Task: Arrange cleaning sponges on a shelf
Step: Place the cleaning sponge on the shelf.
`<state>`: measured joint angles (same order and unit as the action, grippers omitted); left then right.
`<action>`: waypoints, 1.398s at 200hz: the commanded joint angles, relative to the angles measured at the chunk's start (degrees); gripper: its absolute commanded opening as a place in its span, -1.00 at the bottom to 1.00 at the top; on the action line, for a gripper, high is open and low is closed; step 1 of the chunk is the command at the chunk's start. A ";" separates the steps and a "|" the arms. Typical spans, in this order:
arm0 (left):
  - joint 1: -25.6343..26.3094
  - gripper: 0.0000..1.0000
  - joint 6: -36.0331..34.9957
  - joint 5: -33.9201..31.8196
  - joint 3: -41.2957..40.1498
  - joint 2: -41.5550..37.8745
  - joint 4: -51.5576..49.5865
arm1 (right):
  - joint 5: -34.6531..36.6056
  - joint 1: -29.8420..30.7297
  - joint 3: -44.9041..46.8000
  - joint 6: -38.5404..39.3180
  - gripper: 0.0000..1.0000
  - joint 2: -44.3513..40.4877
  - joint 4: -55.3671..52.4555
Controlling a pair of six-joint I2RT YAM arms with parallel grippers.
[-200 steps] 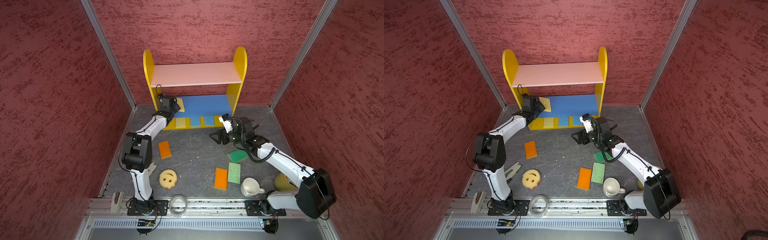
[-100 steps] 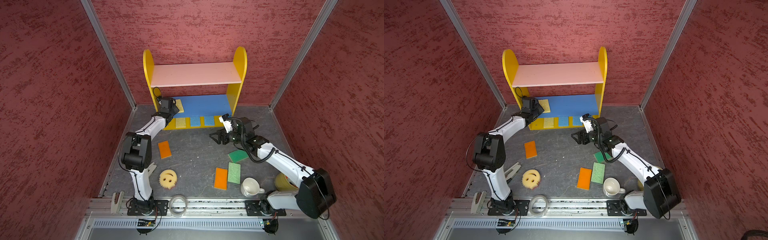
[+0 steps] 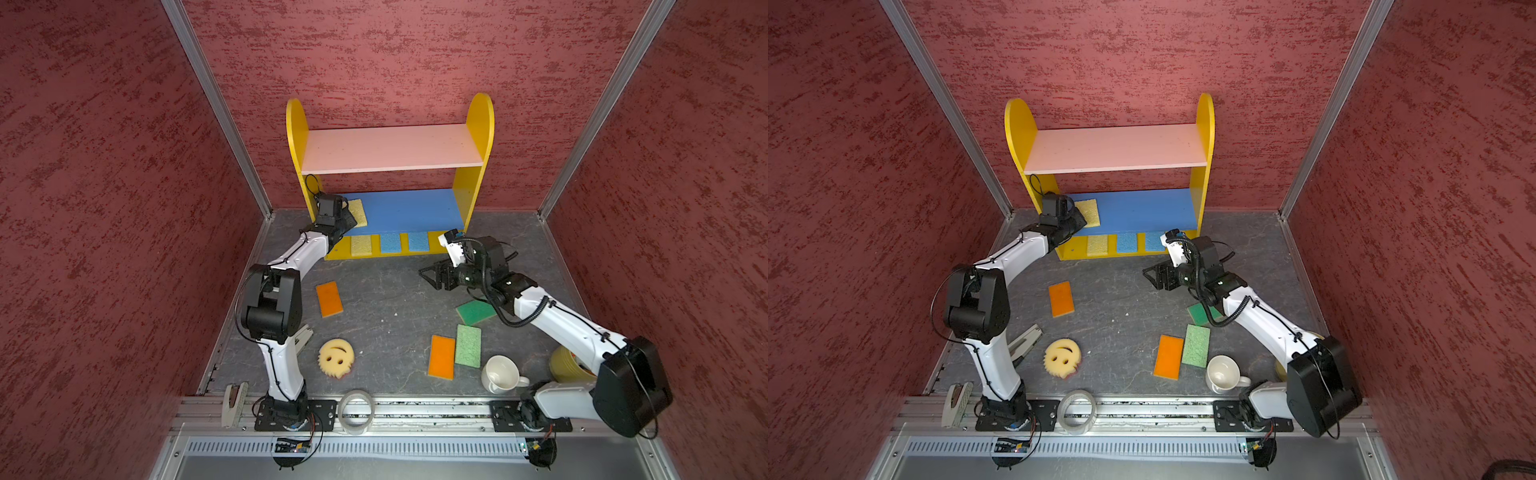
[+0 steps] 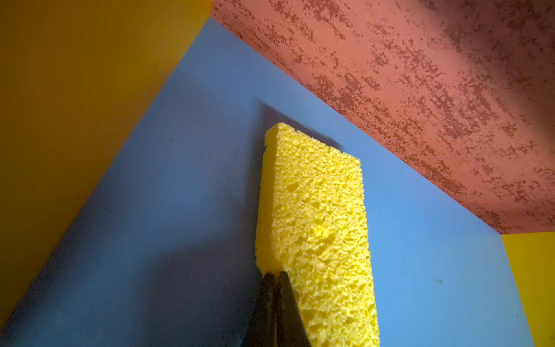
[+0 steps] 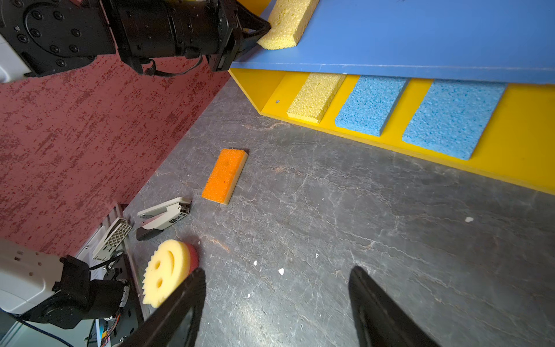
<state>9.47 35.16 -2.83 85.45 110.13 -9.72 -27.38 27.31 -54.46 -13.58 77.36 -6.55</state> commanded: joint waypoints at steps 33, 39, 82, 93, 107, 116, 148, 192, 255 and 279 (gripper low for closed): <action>-1.12 -0.95 -3.50 2.41 0.11 -0.52 -3.12 | -0.14 0.20 0.47 -1.25 0.53 -0.45 2.79; -1.19 -0.96 -3.60 2.44 0.09 -0.66 -3.22 | -0.09 0.19 0.64 -1.34 0.53 -0.54 2.90; -1.65 -0.99 -5.14 4.04 0.60 -1.38 -4.87 | -0.35 0.15 0.66 -1.59 0.53 0.36 3.47; -1.65 -0.99 -5.45 4.15 0.48 -1.62 -5.11 | -0.59 0.20 0.62 -1.86 0.53 0.58 3.85; -1.89 -0.99 -5.63 4.39 0.51 -1.67 -5.47 | -0.86 0.20 0.81 -2.41 0.53 0.31 4.38; -2.06 -0.98 -5.63 4.75 0.51 -1.63 -5.49 | -1.03 0.20 1.08 -2.63 0.53 -0.02 4.78; -2.36 -0.96 -5.84 5.37 1.09 -1.43 -5.99 | -0.91 0.18 1.45 -2.85 0.53 -0.67 4.90; -2.44 -0.81 -6.51 5.71 2.08 -0.71 -7.22 | -1.52 0.27 1.81 -4.10 0.53 -0.80 6.37; -2.49 -0.51 -6.15 5.43 2.00 -1.36 -6.82 | -0.39 0.99 2.29 -3.69 0.57 -1.03 6.46; -2.49 -0.44 -6.32 4.76 1.87 -2.28 -7.20 | -0.48 1.06 2.48 -3.60 0.57 -0.81 6.57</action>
<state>7.66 29.63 3.09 86.72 109.54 -13.67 -27.99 27.90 -52.73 -16.97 77.36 -1.56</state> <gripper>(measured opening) 0.275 0.784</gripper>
